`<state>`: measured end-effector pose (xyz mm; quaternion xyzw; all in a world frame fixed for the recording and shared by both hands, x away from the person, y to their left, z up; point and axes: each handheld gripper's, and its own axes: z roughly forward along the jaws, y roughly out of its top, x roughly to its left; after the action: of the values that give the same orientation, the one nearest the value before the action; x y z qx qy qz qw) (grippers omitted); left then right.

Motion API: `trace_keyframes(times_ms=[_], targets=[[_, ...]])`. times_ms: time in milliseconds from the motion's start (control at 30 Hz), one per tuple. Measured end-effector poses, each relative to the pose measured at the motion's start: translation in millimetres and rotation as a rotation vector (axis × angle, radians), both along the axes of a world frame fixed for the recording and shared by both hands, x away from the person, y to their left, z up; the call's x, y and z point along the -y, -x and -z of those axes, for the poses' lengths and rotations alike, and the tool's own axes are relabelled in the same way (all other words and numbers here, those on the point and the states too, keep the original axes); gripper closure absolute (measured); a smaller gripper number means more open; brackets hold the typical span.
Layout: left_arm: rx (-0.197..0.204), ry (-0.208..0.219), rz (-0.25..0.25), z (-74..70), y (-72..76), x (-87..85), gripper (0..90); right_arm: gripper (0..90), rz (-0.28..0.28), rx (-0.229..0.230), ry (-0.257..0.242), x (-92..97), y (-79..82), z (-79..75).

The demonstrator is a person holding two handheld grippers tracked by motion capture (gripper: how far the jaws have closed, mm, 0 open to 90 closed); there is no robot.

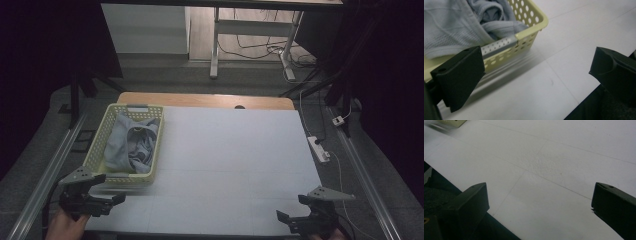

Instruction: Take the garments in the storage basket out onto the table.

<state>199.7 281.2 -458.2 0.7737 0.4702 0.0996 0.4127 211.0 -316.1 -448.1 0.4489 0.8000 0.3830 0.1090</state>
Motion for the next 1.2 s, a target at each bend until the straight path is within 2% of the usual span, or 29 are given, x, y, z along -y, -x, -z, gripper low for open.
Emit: trace_keyframes(times_ms=[233,400,767,1100,1200], targets=[[0.006,0.015,0.031,-0.5,-17.4,0.4,0.0,0.1,0.006,0.002,0.017,-1.8,1.0,-0.1],[0.007,0.018,0.023,-1.2,-28.8,-0.2,0.0,0.0,0.014,0.013,0.020,-1.9,1.7,-0.3],[0.028,0.032,0.003,-0.8,-53.2,-2.3,0.0,0.0,0.023,0.001,0.029,-3.3,1.4,0.4],[-0.005,0.001,-0.040,0.7,-80.8,-6.3,0.0,0.0,0.020,-0.007,0.037,-4.3,0.8,1.2],[-0.017,-0.023,-0.059,2.2,-88.9,-6.3,0.0,0.0,0.009,-0.014,0.038,-5.2,0.5,1.7]])
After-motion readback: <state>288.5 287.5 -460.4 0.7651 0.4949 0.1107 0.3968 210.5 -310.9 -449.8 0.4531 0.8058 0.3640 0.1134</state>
